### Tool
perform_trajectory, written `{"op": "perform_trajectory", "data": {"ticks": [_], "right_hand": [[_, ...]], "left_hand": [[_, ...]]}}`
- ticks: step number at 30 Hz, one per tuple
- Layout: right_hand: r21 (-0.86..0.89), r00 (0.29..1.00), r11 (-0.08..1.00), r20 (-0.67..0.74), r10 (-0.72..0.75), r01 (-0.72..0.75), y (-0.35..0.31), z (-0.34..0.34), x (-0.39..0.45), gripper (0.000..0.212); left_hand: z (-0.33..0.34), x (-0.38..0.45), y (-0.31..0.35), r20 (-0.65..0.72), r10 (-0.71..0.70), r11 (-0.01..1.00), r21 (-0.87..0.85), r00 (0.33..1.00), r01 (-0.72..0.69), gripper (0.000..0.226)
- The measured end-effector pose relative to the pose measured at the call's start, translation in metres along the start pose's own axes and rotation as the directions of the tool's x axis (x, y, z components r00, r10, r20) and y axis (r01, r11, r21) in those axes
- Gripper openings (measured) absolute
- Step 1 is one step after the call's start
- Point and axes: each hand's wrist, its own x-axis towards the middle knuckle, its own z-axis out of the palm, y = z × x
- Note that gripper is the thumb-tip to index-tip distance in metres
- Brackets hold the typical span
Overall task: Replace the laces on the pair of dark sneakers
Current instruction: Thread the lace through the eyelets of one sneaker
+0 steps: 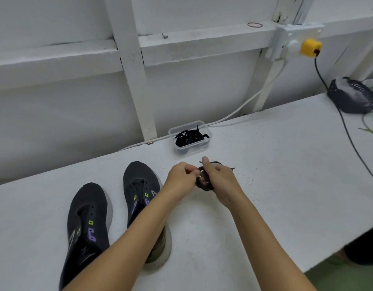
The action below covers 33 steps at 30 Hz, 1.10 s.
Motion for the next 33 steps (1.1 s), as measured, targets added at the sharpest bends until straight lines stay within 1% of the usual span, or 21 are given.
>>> {"op": "perform_trajectory", "data": {"ticks": [2,3,5,7,8,10,12,13,14,15,16,18,20,22,23,25,28,30,31,33], "right_hand": [[-0.03,0.998,0.998,0.025,-0.057,0.058,0.001,-0.003,0.002,0.02],[-0.074,0.997,0.994,0.009,-0.078,0.078,0.0,-0.004,0.003,0.013],[-0.255,0.99,0.959,-0.041,-0.138,0.124,0.0,-0.003,0.008,0.019],[-0.462,0.976,0.871,-0.048,-0.214,0.168,-0.001,0.001,0.01,0.021],[-0.524,0.971,0.834,-0.055,-0.233,0.171,0.0,0.004,0.011,0.02],[-0.609,0.964,0.776,-0.063,-0.257,0.167,0.004,0.008,0.016,0.014],[-0.685,0.96,0.713,-0.069,-0.271,0.152,0.009,0.015,0.018,0.016],[-0.708,0.959,0.692,-0.076,-0.271,0.14,0.01,0.017,0.018,0.012],[-0.733,0.958,0.671,-0.1,-0.267,0.111,0.011,0.02,0.017,0.016],[-0.757,0.956,0.647,-0.117,-0.27,0.09,0.012,0.021,0.017,0.024],[-0.784,0.955,0.615,-0.116,-0.275,0.081,0.013,0.022,0.017,0.026],[-0.83,0.958,0.551,-0.087,-0.274,0.082,0.017,0.023,0.019,0.021],[-0.853,0.959,0.516,-0.079,-0.272,0.076,0.018,0.023,0.019,0.02],[-0.85,0.956,0.519,-0.069,-0.286,0.094,0.018,0.022,0.018,0.018],[-0.841,0.95,0.529,-0.063,-0.307,0.115,0.018,0.021,0.017,0.016],[-0.819,0.928,0.552,-0.068,-0.366,0.157,0.016,0.021,0.013,0.02],[-0.803,0.889,0.56,-0.088,-0.448,0.203,0.013,0.022,0.007,0.024],[-0.782,0.859,0.561,-0.066,-0.508,0.272,0.01,0.026,0.0,0.026],[-0.753,0.834,0.569,-0.047,-0.549,0.332,0.009,0.029,-0.004,0.025],[-0.652,0.798,0.61,-0.013,-0.603,0.451,0.01,0.039,-0.016,0.025]], "left_hand": [[0.0,0.011,0.002,-0.005,-0.022,0.999,0.04,1.0,0.023,0.006],[0.0,0.015,0.004,-0.003,-0.036,0.998,0.054,0.999,0.036,0.007],[0.001,0.024,0.007,0.009,-0.053,0.994,0.095,0.999,0.052,0.01],[0.001,0.03,0.006,-0.003,-0.065,0.985,0.157,0.998,0.065,0.01],[0.0,0.033,0.005,-0.011,-0.076,0.982,0.171,0.997,0.076,0.009],[-0.001,0.037,0.001,-0.022,-0.083,0.975,0.207,0.996,0.086,0.01],[-0.002,0.039,-0.002,-0.037,-0.064,0.963,0.26,0.997,0.071,0.008],[-0.003,0.04,-0.003,-0.037,-0.053,0.956,0.286,0.998,0.061,0.006],[-0.003,0.041,-0.004,-0.033,-0.04,0.945,0.323,0.999,0.048,0.007],[-0.002,0.042,-0.005,-0.025,-0.026,0.926,0.376,0.999,0.034,0.008],[-0.002,0.042,-0.005,-0.019,-0.014,0.901,0.434,1.0,0.021,0.01],[-0.003,0.041,-0.006,-0.016,0.006,0.856,0.516,1.0,0.003,0.011],[-0.004,0.042,-0.006,-0.02,0.023,0.837,0.547,1.0,-0.008,0.012],[-0.008,0.042,-0.005,-0.023,0.035,0.822,0.569,0.999,-0.016,0.017],[-0.01,0.042,-0.004,-0.014,0.039,0.816,0.577,0.999,-0.024,0.019],[-0.018,0.039,-0.003,0.013,0.059,0.811,0.583,0.998,-0.055,0.022],[-0.036,0.026,-0.001,0.003,0.112,0.825,0.557,0.994,-0.095,0.026],[-0.052,0.009,0.001,-0.024,0.168,0.83,0.543,0.986,-0.128,0.029],[-0.061,-0.001,0.001,-0.046,0.206,0.834,0.531,0.978,-0.151,0.03],[-0.08,-0.027,0.0,-0.113,0.29,0.843,0.501,0.95,-0.198,0.033]]}}
